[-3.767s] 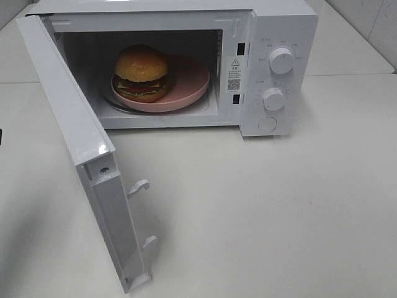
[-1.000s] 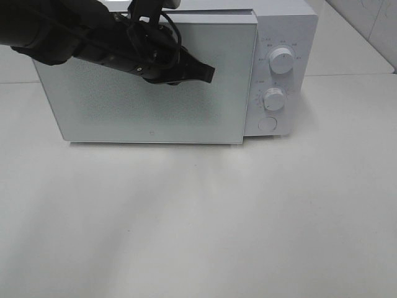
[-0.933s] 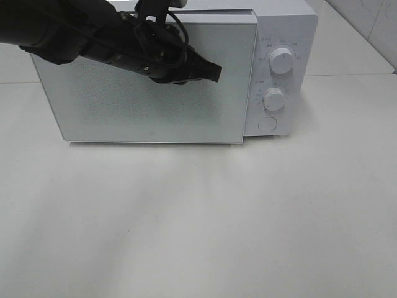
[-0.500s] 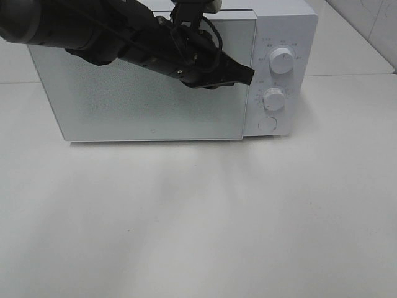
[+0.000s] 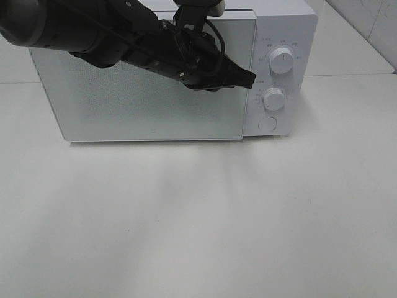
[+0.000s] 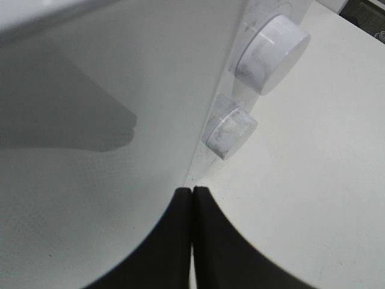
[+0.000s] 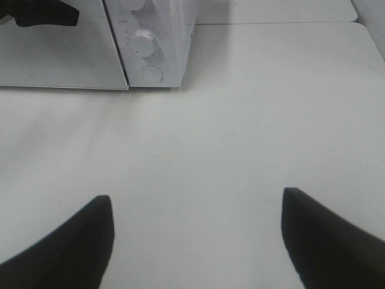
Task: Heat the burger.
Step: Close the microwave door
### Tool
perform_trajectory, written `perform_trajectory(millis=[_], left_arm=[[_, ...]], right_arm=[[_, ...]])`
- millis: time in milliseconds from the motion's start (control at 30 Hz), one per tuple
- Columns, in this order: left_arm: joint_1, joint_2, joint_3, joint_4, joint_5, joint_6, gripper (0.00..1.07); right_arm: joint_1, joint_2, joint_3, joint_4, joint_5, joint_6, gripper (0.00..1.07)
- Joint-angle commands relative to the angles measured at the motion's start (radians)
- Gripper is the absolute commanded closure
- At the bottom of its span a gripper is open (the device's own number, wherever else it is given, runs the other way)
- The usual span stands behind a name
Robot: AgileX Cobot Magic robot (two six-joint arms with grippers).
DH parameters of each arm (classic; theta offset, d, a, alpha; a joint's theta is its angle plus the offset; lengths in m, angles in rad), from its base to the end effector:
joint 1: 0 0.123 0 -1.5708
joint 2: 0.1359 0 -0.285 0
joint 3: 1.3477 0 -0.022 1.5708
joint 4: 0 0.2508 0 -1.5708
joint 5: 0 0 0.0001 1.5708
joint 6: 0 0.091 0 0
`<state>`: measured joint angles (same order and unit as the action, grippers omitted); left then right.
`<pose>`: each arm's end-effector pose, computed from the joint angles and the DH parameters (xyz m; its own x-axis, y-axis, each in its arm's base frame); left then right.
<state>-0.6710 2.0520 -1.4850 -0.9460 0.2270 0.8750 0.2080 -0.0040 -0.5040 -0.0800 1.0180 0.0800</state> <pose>0.3582 -0.3057 0.2076 -0.4932 0.3180 -0.8097 0.7005 0.6971 -0.1529 -0.0030 -0.0070 0.2821 -0.4054 -0.0469 -0.9129 -0.1300 0.9915 0.0068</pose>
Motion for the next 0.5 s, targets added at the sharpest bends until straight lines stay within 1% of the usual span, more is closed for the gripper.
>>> perform_trajectory(millis=[33,300,500], left_arm=[[0.029,0.005,-0.029,0.047,-0.185,0.054,1.06],[0.029,0.005,-0.031,0.047,-0.243,0.054,1.06],[0.029,0.021,-0.044,0.047,-0.233,0.054,1.06]], right_arm=[[-0.006,-0.022,-0.001,-0.003,-0.013,-0.003,0.34],[-0.006,-0.022,-0.001,-0.003,-0.013,-0.003,0.34],[-0.006,-0.022,-0.001,-0.003,-0.013,-0.003,0.34]])
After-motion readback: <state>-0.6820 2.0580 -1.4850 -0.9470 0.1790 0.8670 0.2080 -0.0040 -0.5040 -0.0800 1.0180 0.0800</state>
